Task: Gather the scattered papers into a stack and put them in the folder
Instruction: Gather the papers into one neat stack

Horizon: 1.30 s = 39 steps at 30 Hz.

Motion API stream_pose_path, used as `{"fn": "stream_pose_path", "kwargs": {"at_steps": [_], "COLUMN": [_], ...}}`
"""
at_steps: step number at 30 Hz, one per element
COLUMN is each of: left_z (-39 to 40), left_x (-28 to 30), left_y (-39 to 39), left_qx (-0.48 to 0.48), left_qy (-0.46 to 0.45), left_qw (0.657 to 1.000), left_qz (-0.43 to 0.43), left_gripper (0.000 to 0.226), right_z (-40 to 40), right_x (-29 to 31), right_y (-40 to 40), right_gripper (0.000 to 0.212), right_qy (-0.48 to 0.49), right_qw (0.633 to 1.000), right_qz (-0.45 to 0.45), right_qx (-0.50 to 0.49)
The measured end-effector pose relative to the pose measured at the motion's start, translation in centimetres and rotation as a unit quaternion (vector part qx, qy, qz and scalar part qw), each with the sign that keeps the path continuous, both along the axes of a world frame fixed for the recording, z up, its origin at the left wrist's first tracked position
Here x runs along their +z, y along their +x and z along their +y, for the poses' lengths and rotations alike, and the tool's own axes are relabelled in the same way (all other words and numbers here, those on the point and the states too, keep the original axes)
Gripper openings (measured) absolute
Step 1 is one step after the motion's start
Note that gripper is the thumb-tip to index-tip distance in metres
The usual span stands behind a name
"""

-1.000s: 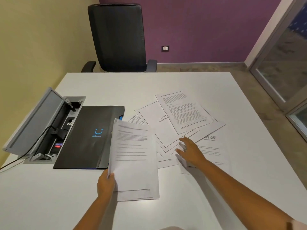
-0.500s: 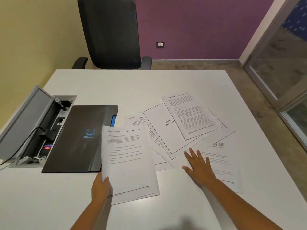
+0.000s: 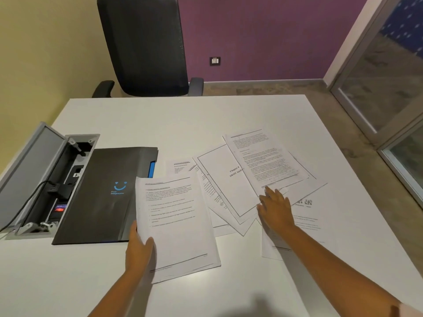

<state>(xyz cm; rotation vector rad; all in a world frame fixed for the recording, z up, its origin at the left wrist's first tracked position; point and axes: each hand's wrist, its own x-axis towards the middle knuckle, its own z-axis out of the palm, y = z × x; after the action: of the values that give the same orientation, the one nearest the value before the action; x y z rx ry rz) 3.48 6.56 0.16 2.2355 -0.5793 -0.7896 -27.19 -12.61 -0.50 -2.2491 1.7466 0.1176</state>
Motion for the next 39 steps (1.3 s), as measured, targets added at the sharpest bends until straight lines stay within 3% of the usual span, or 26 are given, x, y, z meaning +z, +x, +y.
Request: {"fn": "stream_pose_path", "kwargs": {"at_steps": [3, 6, 10, 15, 20, 25, 29, 31, 33, 35, 39], "left_z": [-0.9, -1.8, -2.8, -4.1, -4.7, -5.1, -5.6, -5.3, -5.1, -4.8, -3.9], "left_x": [1.3, 2.7, 3.8, 3.8, 4.2, 4.8, 5.5, 5.4, 5.2, 4.6, 3.7], "left_y": [0.6, 0.6, -1.1, -2.6, -3.3, -4.1, -4.9, -5.2, -5.4, -5.3, -4.7], "left_qx": [0.053, 0.098, 0.075, 0.059, 0.05, 0.042, 0.013, -0.025, -0.072, -0.051, 0.054], "left_qy": [-0.036, -0.088, -0.119, -0.106, -0.101, -0.085, -0.054, -0.047, -0.024, -0.014, -0.034], "left_qw": [0.997, 0.988, 0.99, 0.993, 0.992, 0.974, 0.94, 0.94, 0.957, 0.965, 0.946], "left_qz": [-0.043, -0.085, -0.03, 0.011, 0.057, 0.207, 0.336, 0.337, 0.279, 0.256, 0.317], "left_gripper": [0.064, 0.055, 0.036, 0.028, 0.026, 0.021, 0.029, 0.035, 0.036, 0.029, 0.029], "right_z": [-0.8, -0.7, -0.2, -0.1, 0.0, 2.5, 7.8, 10.0, 11.0, 10.7, 6.5], "right_x": [-0.3, -0.7, -0.9, -1.2, -0.2, 2.5, 3.2, 2.9, 2.5, 2.9, 4.2], "right_y": [0.8, 1.5, 2.3, 2.6, 2.8, 5.9, 8.1, 8.4, 8.5, 8.2, 5.9], "right_gripper": [0.044, 0.041, 0.041, 0.068, 0.064, 0.06, 0.052, 0.046, 0.04, 0.036, 0.024], "right_qy": [0.042, 0.041, 0.043, 0.087, 0.061, -0.006, 0.041, 0.077, 0.096, 0.148, 0.191], "right_qw": [0.999, 0.999, 0.997, 0.995, 0.995, 0.992, 0.95, 0.926, 0.907, 0.902, 0.911], "right_qz": [0.027, -0.004, -0.064, -0.002, 0.013, -0.096, -0.197, -0.224, -0.22, -0.237, -0.32], "right_qx": [-0.003, -0.012, -0.018, -0.044, -0.082, 0.084, 0.239, 0.293, 0.346, 0.33, 0.176]}}
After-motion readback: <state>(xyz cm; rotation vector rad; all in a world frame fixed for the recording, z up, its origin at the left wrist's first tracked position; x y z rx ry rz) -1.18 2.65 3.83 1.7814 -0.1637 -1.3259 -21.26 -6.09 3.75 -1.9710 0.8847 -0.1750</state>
